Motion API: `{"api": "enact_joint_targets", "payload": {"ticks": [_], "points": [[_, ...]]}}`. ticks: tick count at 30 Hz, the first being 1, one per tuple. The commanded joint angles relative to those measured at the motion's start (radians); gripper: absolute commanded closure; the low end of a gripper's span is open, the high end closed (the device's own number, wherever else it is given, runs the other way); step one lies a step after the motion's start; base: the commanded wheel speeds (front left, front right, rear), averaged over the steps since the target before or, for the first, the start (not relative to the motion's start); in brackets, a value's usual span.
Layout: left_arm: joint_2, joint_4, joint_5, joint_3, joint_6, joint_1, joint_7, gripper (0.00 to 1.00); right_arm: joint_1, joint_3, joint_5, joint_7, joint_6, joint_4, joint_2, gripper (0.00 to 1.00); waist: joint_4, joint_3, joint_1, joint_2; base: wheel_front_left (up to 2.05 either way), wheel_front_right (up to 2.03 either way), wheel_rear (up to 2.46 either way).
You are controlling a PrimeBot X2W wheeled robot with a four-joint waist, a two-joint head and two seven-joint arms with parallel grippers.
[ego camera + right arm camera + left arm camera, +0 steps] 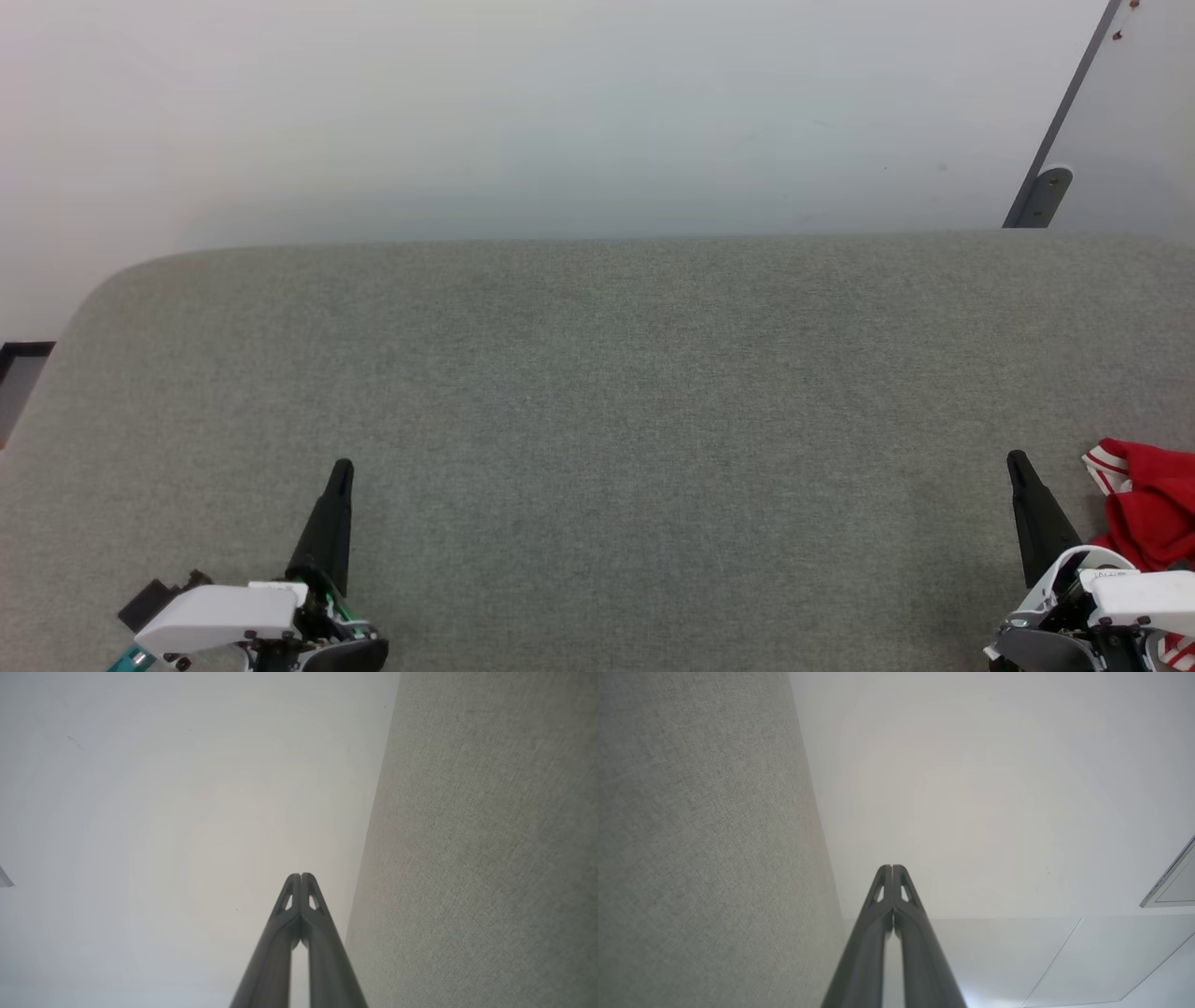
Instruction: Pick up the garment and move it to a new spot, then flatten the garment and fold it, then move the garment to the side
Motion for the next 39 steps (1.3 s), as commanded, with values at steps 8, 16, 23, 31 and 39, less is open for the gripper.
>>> {"api": "enact_joint_targets", "payload": {"ticks": [8,16,23,31,39], "points": [[-0.002,0.002,0.005,0.003,0.001,-0.010,0.002,1.00,-0.003,-0.001,-0.001,0.003,-0.001,0.001,0.003,1.00,0.000,0.000,0.0000,0.0000,0.00,0.00,0.00],[-0.002,0.002,0.004,0.003,0.001,-0.010,0.002,1.00,-0.003,-0.001,-0.001,0.004,-0.001,0.001,0.003,1.00,0.000,0.000,0.0000,0.0000,0.00,0.00,0.00],[-0.003,0.002,0.004,0.003,0.001,-0.010,0.002,1.00,-0.003,-0.002,-0.001,0.004,-0.001,0.001,0.003,1.00,0.000,0.000,0.0000,0.0000,0.00,0.00,0.00],[-0.003,0.002,0.005,0.004,0.001,-0.010,0.003,1.00,-0.003,-0.001,-0.001,0.004,-0.001,0.001,0.003,1.00,0.000,0.000,0.0000,0.0000,0.00,0.00,0.00],[-0.003,0.002,0.005,0.004,0.001,-0.011,0.003,1.00,-0.003,-0.002,-0.002,0.003,-0.001,0.001,0.003,1.00,0.000,0.000,0.0000,0.0000,0.00,0.00,0.00]]}}
